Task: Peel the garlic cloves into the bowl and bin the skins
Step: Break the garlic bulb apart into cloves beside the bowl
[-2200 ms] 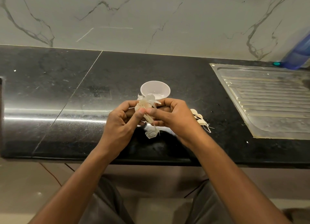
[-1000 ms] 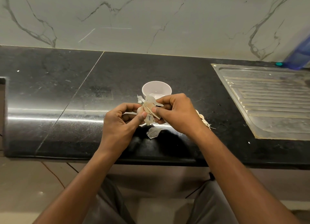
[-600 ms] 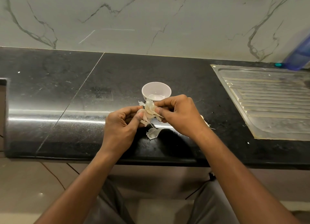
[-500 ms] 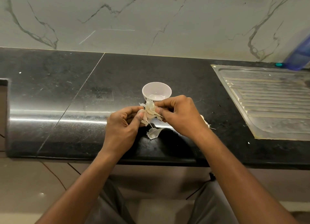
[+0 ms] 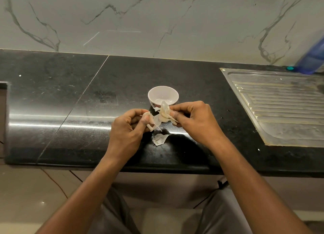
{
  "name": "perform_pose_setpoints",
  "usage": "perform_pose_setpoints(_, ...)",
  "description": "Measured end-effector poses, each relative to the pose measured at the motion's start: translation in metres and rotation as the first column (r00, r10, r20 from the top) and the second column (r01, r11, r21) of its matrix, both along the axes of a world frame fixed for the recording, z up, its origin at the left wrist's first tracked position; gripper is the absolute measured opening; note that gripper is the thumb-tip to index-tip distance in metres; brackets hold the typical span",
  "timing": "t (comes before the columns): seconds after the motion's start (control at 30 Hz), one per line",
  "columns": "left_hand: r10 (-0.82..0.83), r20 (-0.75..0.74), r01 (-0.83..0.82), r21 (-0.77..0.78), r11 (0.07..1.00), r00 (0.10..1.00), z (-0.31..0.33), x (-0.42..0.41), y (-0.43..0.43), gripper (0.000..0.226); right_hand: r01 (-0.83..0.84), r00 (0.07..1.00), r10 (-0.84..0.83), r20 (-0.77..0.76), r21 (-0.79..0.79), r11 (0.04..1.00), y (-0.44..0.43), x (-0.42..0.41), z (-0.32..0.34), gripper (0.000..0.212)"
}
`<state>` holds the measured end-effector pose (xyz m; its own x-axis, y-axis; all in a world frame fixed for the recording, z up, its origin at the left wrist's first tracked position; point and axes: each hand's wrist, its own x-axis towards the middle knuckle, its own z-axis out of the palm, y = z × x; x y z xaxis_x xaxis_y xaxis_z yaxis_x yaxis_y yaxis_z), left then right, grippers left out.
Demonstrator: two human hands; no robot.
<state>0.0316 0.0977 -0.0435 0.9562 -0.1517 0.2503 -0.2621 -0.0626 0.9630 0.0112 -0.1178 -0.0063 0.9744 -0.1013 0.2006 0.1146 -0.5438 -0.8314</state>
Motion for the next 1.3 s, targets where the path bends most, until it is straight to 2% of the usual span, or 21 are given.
perform_pose_setpoints(0.13,-0.017,-0.035,0.013,-0.093,0.996,0.999,0.003,-0.002,0.003,0.013,0.055,0.998,-0.056,-0.017,-0.031,0.998,0.000,-0.001,-0.008,0.016)
perform_pose_setpoints(0.37,-0.004,-0.076,-0.012,-0.210,0.978,0.997,0.006,-0.002,0.006,0.017,0.053,0.998,-0.062,-0.031,-0.237,0.970,0.008,-0.012,-0.010,0.015)
perform_pose_setpoints(0.5,-0.020,-0.048,0.010,-0.196,0.980,0.999,0.007,-0.002,0.006,0.017,0.139,0.989,-0.119,0.089,-0.279,0.950,0.010,-0.013,-0.008,0.012)
perform_pose_setpoints(0.57,-0.029,-0.045,0.019,-0.200,0.980,0.999,0.006,-0.002,0.006,0.018,0.163,0.975,-0.118,0.187,-0.247,0.955,0.013,-0.013,-0.005,0.010)
perform_pose_setpoints(0.63,-0.037,-0.035,0.029,-0.199,0.979,0.999,0.006,-0.002,0.006,0.020,0.116,0.967,-0.067,0.246,-0.191,0.975,0.021,-0.014,-0.001,0.011)
perform_pose_setpoints(0.73,-0.058,0.013,0.059,-0.145,0.988,0.998,0.007,-0.003,0.008,0.023,-0.026,0.976,0.059,0.212,-0.153,0.988,0.035,-0.014,-0.002,0.021)
perform_pose_setpoints(0.83,-0.060,0.028,0.064,-0.130,0.989,0.998,0.007,-0.003,0.009,0.024,-0.088,0.977,0.101,0.190,-0.073,0.993,0.044,-0.011,-0.006,0.017)
perform_pose_setpoints(1.0,-0.022,0.042,0.027,-0.120,0.992,0.999,0.004,-0.002,0.007,0.021,-0.033,0.986,0.025,0.164,0.047,0.998,0.034,-0.011,-0.003,0.015)
perform_pose_setpoints(1.1,0.029,-0.028,-0.034,-0.199,0.979,0.999,0.003,0.001,0.008,0.021,0.071,0.984,-0.085,0.156,0.093,0.993,0.015,-0.012,0.004,0.016)
perform_pose_setpoints(1.3,-0.016,-0.014,0.013,-0.165,0.986,1.000,0.003,-0.001,0.007,0.024,0.111,0.990,-0.116,0.079,0.059,0.992,-0.027,-0.023,0.015,0.020)
